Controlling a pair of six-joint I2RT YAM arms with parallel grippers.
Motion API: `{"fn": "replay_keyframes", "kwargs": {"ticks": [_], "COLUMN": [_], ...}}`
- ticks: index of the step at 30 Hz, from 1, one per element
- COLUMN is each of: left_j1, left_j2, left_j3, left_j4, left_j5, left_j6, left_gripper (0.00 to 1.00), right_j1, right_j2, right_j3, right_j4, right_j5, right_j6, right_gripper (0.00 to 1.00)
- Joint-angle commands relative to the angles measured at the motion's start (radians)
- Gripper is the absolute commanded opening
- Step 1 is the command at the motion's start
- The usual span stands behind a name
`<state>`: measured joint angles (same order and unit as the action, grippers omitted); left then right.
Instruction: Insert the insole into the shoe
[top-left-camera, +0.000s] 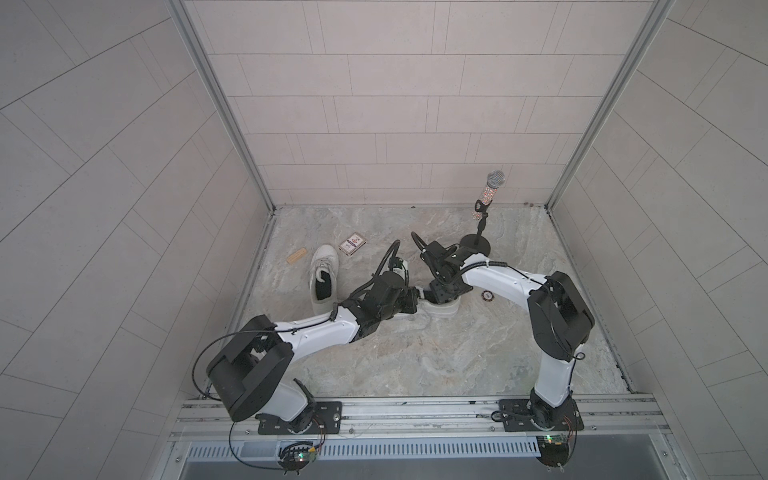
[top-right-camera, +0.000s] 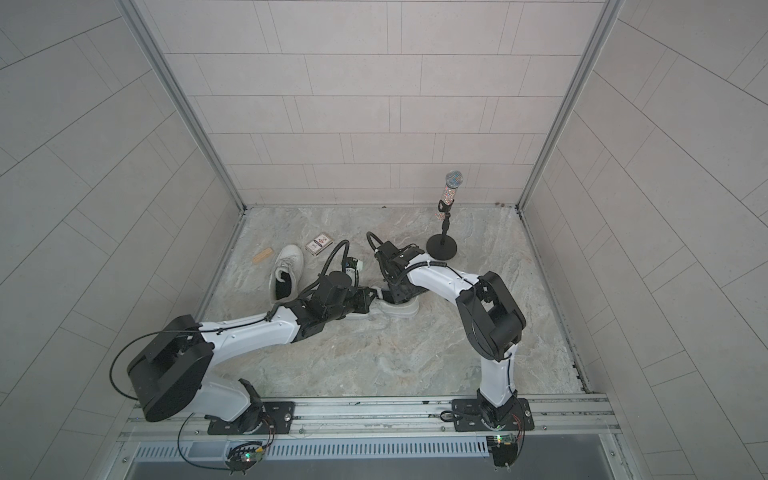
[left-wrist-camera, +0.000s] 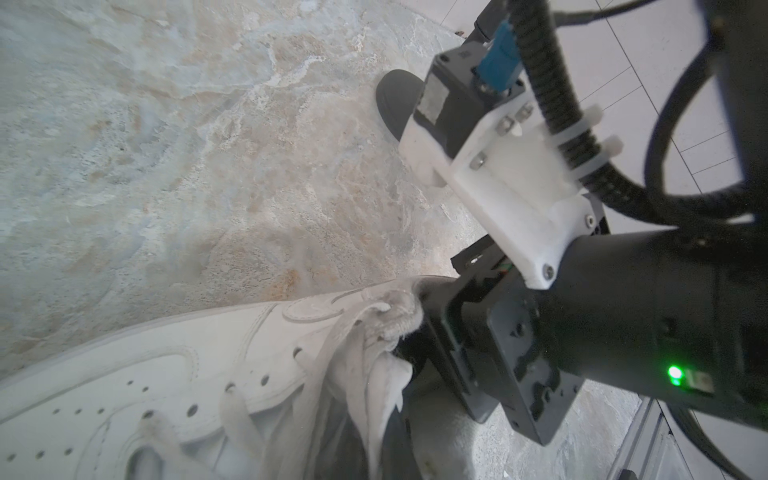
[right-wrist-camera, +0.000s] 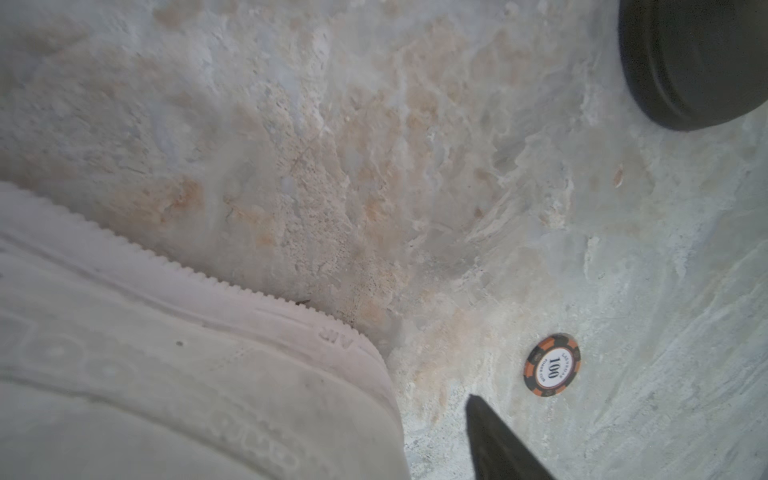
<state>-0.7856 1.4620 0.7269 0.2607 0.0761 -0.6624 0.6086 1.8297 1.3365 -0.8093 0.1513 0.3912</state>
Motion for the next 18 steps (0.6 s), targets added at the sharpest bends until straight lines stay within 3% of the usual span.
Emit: {"fn": "replay_keyframes", "kwargs": {"ticks": [1, 4, 6, 14, 18], "left_j1": [0.02, 0.037, 0.039, 0.052, 0.065], "left_j2": [-0.047, -0.066, -0.063, 0.022, 0.025], "left_j3": [-0.012, -0.014, -0.005, 0.059, 0.065], "left_j4": [-0.03, -0.058, -0.069, -0.092, -0.086], "left_j5": [-0.076, -0.086, -0.077, -0.018, 0.006], "left_j6": [0.02, 0.018, 0.025, 0.037, 0.055], "left_gripper": [0.0, 0.0, 0.0, 0.0, 0.0], "right_j1": [-0.029, -0.026, -0.023, 0.006, 0.003], "right_j2": [-0.046, -0.034, -0.037, -0.116, -0.122], "right_j3": [-0.084, -0.067, -0.062, 0.026, 0.01], "right_j4": [-0.027, -0.062, -0.06, 0.025, 0.104], "right_j5": [0.053, 0.062, 0.07, -0.125, -0.159], "right_j6": [0.041, 0.041, 0.04, 0.003, -0.165], "right_gripper": [0.52, 0.33, 0.33, 0.71, 0.77]}}
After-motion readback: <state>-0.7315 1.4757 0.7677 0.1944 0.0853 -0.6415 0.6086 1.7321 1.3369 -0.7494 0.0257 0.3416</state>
